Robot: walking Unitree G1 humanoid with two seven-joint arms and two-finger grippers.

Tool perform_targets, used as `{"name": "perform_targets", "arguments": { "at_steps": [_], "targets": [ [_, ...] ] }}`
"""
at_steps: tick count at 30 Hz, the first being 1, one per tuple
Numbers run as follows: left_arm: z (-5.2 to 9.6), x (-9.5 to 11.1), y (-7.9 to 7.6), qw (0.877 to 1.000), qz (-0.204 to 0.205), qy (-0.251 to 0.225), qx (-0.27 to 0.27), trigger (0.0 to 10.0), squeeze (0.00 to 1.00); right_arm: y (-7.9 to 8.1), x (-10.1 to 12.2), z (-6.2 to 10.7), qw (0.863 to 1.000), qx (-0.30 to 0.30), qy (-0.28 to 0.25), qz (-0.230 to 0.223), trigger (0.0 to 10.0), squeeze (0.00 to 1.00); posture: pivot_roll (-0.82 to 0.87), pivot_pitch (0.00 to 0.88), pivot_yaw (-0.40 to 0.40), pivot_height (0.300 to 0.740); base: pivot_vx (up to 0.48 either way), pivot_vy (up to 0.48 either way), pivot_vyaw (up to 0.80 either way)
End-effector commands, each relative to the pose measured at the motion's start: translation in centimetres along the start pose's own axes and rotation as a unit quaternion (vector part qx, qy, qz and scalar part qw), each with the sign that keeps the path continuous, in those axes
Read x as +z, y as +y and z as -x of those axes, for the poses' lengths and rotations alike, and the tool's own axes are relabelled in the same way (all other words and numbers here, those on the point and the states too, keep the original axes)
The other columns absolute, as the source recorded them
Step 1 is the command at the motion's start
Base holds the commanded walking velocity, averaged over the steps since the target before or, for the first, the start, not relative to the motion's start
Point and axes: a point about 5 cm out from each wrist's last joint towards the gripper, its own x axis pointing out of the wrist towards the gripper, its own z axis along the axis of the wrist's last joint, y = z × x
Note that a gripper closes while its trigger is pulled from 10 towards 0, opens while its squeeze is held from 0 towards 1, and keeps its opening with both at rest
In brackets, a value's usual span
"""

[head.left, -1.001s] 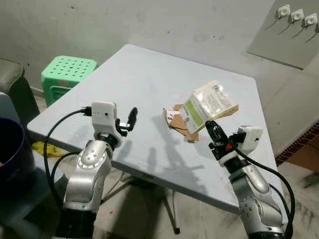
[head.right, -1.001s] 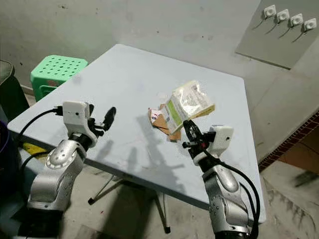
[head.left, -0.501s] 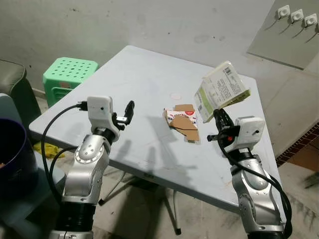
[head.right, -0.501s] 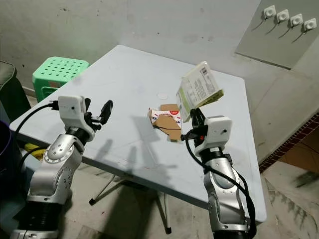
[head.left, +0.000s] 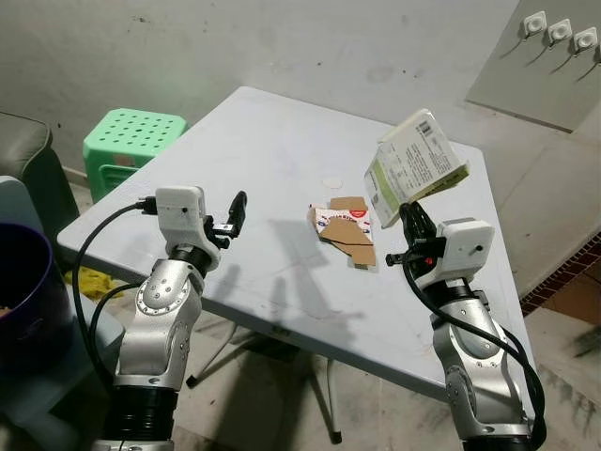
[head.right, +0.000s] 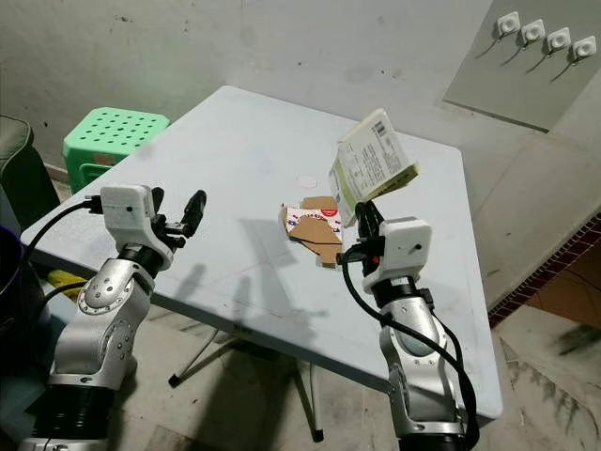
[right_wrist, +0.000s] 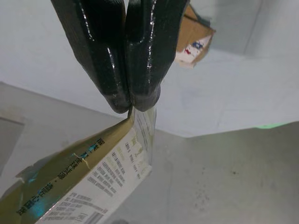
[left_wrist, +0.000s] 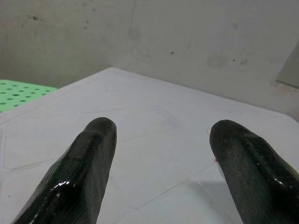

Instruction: Picking trash to rubbish bin

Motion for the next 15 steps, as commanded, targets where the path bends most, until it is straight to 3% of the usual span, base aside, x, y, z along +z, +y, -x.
{"name": "perform_targets", "arguments": {
  "at_steps": [1, 4, 15],
  "targets": [
    [0.03, -0.38, -0.29, 1.0, 0.008, 0.006, -0.001, 10.0, 0.0, -0.82, -0.21, 0.33, 1.0, -0.014, 0.004, 0.009, 10.0, 0.0, 0.03, 0.0, -0.111, 0.74, 0.0, 0.0, 0.0],
    [-0.03, -0.34, -0.32, 1.0, 0.008, 0.006, 0.0, 10.0, 0.0, -0.95, -0.29, 0.4, 1.0, -0.02, 0.007, 0.008, 10.0, 0.0, 0.03, 0.0, -0.109, 0.74, 0.0, 0.0, 0.0],
    [-0.33, -0.32, -0.33, 1.0, 0.008, 0.004, 0.002, 10.0, 0.0, -0.75, -0.58, 0.62, 1.0, -0.02, 0.014, 0.008, 10.0, 0.0, 0.02, 0.0, -0.107, 0.74, 0.0, 0.259, 0.0]
  ]
}}
